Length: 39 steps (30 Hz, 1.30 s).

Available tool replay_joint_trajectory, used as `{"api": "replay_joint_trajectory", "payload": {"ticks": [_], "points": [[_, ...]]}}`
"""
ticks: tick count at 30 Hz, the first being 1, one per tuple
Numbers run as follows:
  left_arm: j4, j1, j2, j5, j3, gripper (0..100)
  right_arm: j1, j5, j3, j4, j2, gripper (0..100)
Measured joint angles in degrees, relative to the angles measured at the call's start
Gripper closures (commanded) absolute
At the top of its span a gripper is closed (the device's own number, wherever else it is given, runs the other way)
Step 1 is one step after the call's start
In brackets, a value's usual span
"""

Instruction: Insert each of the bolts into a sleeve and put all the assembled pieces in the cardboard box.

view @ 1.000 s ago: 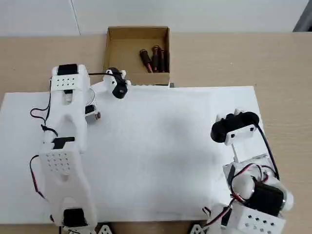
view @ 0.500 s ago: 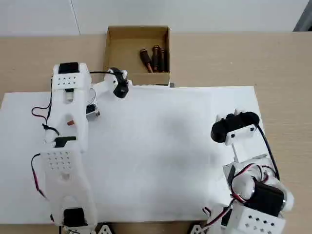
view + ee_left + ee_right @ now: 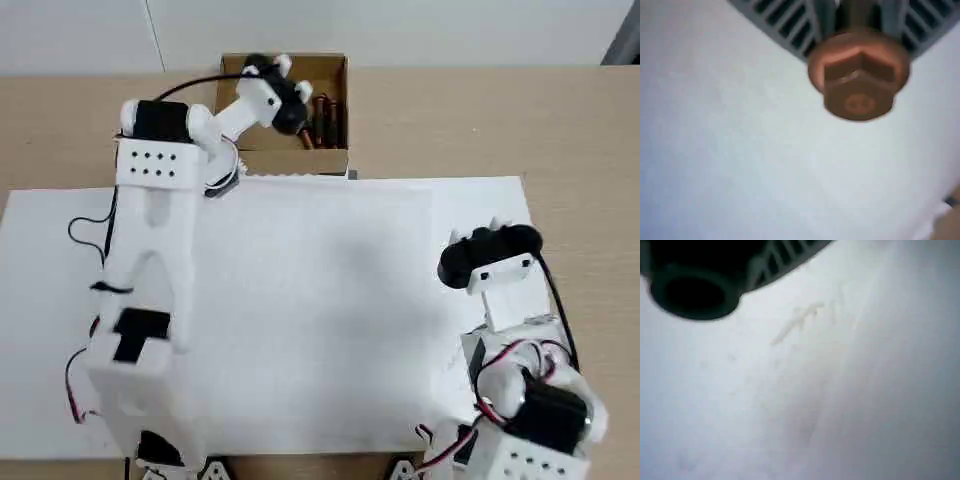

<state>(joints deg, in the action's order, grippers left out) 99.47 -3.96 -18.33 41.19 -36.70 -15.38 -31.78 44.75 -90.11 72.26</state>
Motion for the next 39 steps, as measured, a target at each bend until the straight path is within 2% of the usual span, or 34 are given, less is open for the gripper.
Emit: {"api": "replay_joint_trajectory", "payload": {"ticks": [3, 6, 11, 18, 20, 27, 33, 39], "points": [[0.18, -2.20, 4.40, -4.57, 0.00, 99, 0.00, 0.18, -1.49, -0.09, -0.18, 99.5], [0.26, -5.01, 8.44, -12.75, 0.00, 99, 0.00, 0.18, -1.58, -0.09, 0.70, 99.5], [0.35, -11.16, 14.77, -23.03, 0.00, 99, 0.00, 0.35, -0.97, 1.76, 10.02, 99.5], [0.35, -18.99, 21.45, -36.22, 6.42, 99, 0.00, 0.35, 12.31, 8.35, 29.98, 99.5], [-0.26, -20.13, 23.30, -38.68, 9.76, 99, 0.00, 0.35, 14.24, 9.14, 29.89, 99.5], [-6.33, -23.21, 35.25, -40.79, 23.03, 100, -0.09, 0.44, 19.25, 14.77, 29.71, 99.5], [-15.56, -23.03, 49.85, -40.97, 38.07, 100, 0.26, 8.79, 23.56, 21.27, 29.71, 99.5], [-24.44, -20.66, 65.58, -40.88, 53.98, 100, 7.65, 15.38, 25.14, 22.77, 29.63, 99.5]]}}
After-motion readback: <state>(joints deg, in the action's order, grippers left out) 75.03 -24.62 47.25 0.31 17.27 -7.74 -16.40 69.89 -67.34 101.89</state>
